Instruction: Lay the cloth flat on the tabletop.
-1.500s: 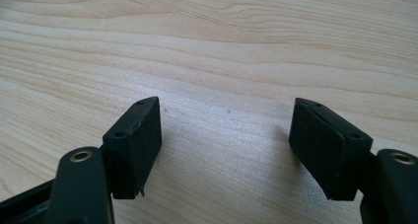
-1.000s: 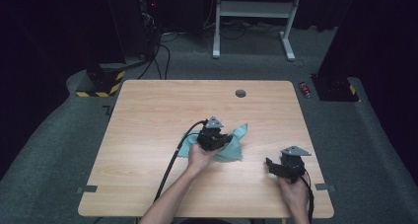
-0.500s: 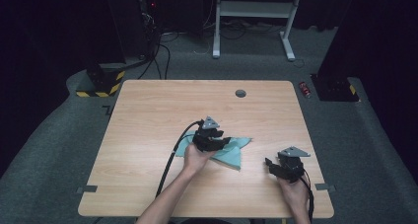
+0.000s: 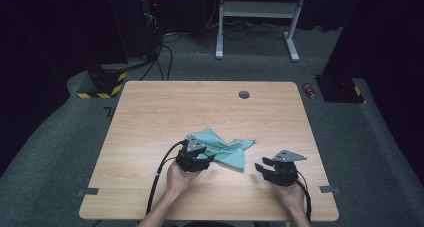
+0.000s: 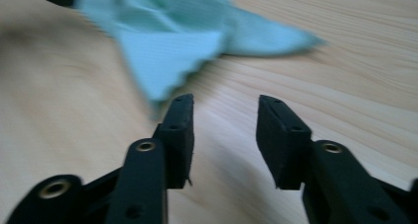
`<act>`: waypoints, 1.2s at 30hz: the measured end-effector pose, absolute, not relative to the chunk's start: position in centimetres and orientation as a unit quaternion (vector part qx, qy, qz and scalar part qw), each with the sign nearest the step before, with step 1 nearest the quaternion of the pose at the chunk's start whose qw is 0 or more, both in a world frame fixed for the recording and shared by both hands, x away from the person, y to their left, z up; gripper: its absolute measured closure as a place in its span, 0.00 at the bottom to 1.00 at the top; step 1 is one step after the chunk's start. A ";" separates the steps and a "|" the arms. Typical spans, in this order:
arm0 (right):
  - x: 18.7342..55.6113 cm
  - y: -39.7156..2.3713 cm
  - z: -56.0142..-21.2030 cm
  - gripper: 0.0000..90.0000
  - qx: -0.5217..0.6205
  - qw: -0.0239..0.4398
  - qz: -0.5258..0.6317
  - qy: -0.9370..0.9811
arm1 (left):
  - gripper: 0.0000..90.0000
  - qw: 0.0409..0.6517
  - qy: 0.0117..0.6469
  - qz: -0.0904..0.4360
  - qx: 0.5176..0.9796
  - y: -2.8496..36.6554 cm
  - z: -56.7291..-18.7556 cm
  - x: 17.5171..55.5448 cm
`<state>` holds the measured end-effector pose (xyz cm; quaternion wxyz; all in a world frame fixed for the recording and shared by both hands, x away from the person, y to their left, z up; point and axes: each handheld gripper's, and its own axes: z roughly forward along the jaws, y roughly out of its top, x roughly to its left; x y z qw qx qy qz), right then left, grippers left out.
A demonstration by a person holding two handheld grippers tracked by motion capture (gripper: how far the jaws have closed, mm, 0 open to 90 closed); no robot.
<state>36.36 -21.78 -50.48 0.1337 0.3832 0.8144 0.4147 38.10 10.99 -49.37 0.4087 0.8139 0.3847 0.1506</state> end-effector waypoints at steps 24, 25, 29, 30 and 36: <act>37.1 -14.8 -51.3 0.77 0.289 0.141 0.353 0.879 | 0.76 0.369 0.421 0.156 0.814 11.3 -51.9 39.1; 37.2 -14.9 -51.4 0.80 0.289 0.141 0.352 0.879 | 0.78 0.367 0.420 0.159 0.814 11.3 -51.9 39.1; 37.6 -15.2 -51.3 0.91 0.296 0.137 0.363 0.873 | 0.89 0.361 0.415 0.168 0.818 11.4 -51.9 39.2; 37.8 -15.5 -51.2 0.96 0.301 0.137 0.369 0.869 | 0.92 0.361 0.414 0.169 0.819 11.6 -51.9 39.3; 37.8 -15.8 -50.4 0.99 0.304 0.142 0.380 0.862 | 1.00 0.357 0.404 0.173 0.824 11.8 -51.9 39.6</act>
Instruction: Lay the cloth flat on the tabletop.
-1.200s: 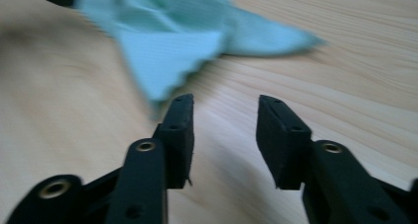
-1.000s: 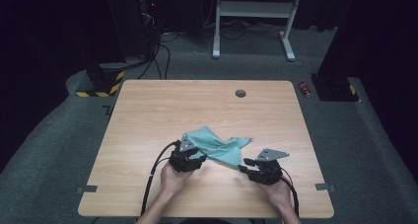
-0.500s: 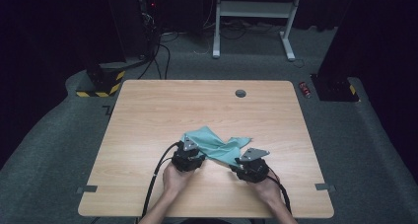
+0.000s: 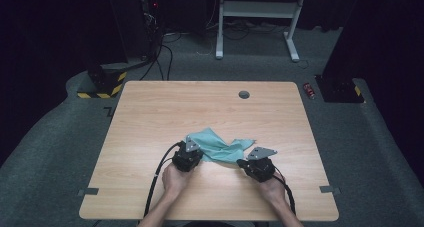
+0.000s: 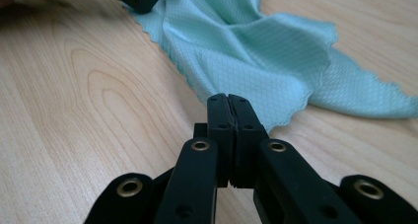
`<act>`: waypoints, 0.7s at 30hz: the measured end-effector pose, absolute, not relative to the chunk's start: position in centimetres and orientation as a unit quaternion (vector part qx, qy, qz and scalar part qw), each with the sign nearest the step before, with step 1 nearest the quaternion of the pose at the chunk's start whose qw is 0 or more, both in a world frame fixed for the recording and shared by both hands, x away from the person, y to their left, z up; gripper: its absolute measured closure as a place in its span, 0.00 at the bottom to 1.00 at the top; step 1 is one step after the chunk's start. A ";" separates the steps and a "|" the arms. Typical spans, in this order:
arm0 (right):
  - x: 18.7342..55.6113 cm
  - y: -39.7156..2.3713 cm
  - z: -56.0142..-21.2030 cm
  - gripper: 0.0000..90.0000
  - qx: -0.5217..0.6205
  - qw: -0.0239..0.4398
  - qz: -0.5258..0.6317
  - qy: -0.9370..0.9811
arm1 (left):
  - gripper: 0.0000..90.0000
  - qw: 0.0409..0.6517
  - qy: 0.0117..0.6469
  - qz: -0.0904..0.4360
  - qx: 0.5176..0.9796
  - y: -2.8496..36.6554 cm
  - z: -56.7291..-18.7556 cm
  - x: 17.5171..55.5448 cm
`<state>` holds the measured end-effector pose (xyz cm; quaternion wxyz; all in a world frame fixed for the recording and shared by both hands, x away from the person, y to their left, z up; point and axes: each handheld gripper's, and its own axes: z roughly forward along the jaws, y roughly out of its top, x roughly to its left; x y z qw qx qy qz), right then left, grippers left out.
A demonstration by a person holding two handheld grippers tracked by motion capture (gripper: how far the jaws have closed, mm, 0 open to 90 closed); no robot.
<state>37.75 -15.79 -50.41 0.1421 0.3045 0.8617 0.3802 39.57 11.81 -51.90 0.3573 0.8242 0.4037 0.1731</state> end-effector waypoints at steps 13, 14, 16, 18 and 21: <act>37.6 -16.0 -48.9 0.99 0.306 0.113 0.409 0.852 | 1.00 0.338 0.406 0.172 0.831 13.9 -51.4 39.5; 37.4 -15.9 -49.0 0.99 0.304 0.109 0.408 0.854 | 1.00 0.339 0.409 0.172 0.830 14.1 -51.4 39.5; 37.2 -15.6 -49.2 0.99 0.299 0.105 0.406 0.857 | 1.00 0.343 0.416 0.163 0.826 14.6 -51.4 39.4; 36.3 -14.9 -49.7 0.99 0.287 0.093 0.402 0.865 | 1.00 0.344 0.418 0.168 0.824 14.8 -51.3 39.1; 35.7 -14.6 -49.6 0.99 0.278 0.092 0.408 0.865 | 0.82 0.344 0.428 0.167 0.819 14.8 -51.3 39.1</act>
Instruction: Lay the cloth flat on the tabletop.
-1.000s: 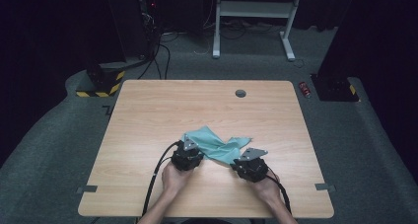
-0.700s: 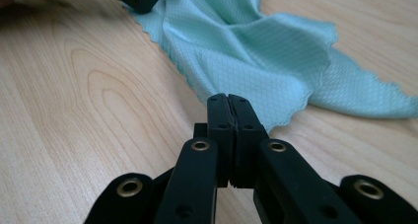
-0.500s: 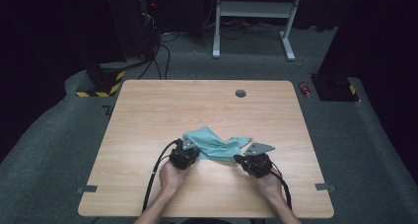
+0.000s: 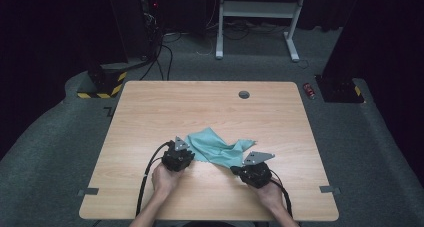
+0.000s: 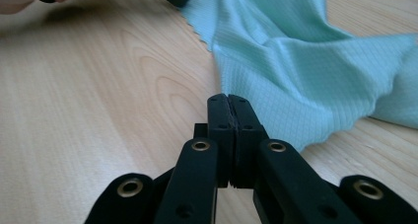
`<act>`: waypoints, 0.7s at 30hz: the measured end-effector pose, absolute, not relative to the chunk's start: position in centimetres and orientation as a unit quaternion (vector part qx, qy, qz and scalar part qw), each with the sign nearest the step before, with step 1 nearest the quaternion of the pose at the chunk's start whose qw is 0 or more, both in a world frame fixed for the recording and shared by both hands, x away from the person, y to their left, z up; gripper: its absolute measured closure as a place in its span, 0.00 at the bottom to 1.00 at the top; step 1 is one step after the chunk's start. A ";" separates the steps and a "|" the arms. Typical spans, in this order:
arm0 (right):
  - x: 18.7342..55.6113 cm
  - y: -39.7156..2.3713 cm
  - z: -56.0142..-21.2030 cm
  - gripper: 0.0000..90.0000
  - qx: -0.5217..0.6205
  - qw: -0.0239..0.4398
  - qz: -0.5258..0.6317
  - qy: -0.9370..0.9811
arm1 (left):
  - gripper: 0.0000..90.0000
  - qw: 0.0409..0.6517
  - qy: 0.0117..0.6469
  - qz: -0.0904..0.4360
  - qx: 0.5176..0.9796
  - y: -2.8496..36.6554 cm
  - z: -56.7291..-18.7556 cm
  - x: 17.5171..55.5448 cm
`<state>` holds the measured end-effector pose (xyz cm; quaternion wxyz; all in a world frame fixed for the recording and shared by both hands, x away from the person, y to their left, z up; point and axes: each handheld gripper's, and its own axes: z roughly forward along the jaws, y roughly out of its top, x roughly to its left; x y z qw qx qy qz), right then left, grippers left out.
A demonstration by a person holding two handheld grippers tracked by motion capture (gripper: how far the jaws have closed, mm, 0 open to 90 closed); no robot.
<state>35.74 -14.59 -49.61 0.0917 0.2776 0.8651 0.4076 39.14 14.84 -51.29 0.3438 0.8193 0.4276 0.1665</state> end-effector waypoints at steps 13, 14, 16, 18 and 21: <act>35.5 -14.3 -49.1 0.99 0.268 0.090 0.423 0.861 | 0.85 0.336 0.443 0.179 0.812 15.3 -51.6 39.8; 35.5 -14.2 -49.3 0.99 0.268 0.089 0.421 0.862 | 0.89 0.335 0.446 0.185 0.809 15.4 -51.6 39.9; 35.6 -14.0 -49.9 0.99 0.270 0.088 0.415 0.865 | 0.99 0.346 0.449 0.176 0.805 15.8 -51.8 40.3; 35.6 -13.8 -50.2 0.99 0.274 0.086 0.410 0.865 | 1.00 0.337 0.446 0.169 0.812 15.8 -51.5 40.7; 35.3 -13.8 -49.7 0.99 0.270 0.091 0.415 0.864 | 1.00 0.311 0.426 0.184 0.829 15.4 -51.2 41.1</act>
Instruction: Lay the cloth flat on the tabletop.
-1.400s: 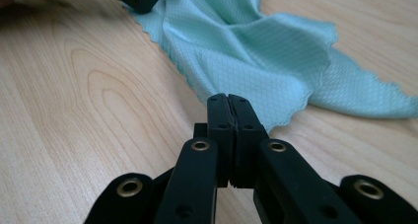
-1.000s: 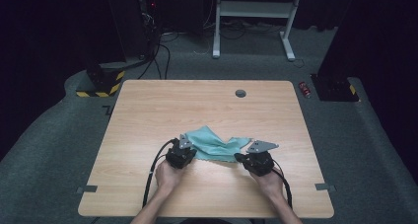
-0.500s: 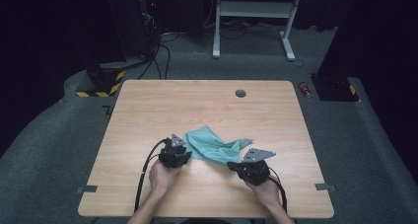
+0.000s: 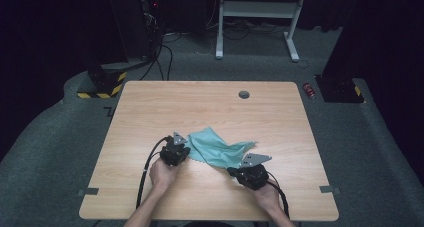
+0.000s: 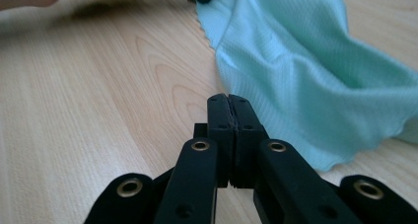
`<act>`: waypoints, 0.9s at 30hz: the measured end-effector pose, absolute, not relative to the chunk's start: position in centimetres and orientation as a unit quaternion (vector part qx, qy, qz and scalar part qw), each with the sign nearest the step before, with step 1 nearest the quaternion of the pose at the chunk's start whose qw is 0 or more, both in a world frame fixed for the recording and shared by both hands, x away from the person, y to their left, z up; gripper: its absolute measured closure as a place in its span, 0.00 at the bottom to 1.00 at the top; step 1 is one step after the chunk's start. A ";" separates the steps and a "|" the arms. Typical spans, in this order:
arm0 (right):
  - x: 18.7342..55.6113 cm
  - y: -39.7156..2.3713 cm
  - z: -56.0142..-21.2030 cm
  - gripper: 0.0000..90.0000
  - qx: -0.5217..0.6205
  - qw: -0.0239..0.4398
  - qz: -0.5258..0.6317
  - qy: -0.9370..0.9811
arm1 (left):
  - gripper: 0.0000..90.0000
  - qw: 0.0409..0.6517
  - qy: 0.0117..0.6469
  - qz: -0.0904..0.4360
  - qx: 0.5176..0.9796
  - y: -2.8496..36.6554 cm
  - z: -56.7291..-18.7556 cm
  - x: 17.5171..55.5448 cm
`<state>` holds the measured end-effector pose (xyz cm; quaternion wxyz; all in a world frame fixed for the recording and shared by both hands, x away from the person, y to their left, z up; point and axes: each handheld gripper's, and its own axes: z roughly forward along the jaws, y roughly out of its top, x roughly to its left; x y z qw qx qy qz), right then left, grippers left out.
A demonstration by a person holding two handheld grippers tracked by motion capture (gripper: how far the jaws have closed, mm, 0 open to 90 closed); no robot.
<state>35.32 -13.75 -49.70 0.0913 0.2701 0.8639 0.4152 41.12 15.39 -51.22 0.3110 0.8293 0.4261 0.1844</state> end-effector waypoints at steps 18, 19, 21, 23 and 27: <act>35.6 -13.3 -49.1 0.64 0.288 0.102 0.432 0.848 | 0.68 0.342 0.410 0.192 0.823 14.9 -49.4 41.2; 35.9 -13.8 -49.0 0.64 0.296 0.104 0.438 0.842 | 0.65 0.348 0.397 0.192 0.827 14.5 -49.2 40.5; 36.7 -15.2 -48.7 0.64 0.321 0.107 0.446 0.829 | 0.62 0.351 0.390 0.174 0.834 13.8 -49.2 39.6; 37.3 -15.9 -48.6 0.64 0.334 0.114 0.443 0.824 | 0.61 0.350 0.391 0.165 0.835 13.5 -49.5 39.4; 38.6 -17.7 -48.5 0.68 0.367 0.135 0.425 0.816 | 0.60 0.336 0.408 0.152 0.835 12.8 -50.8 39.4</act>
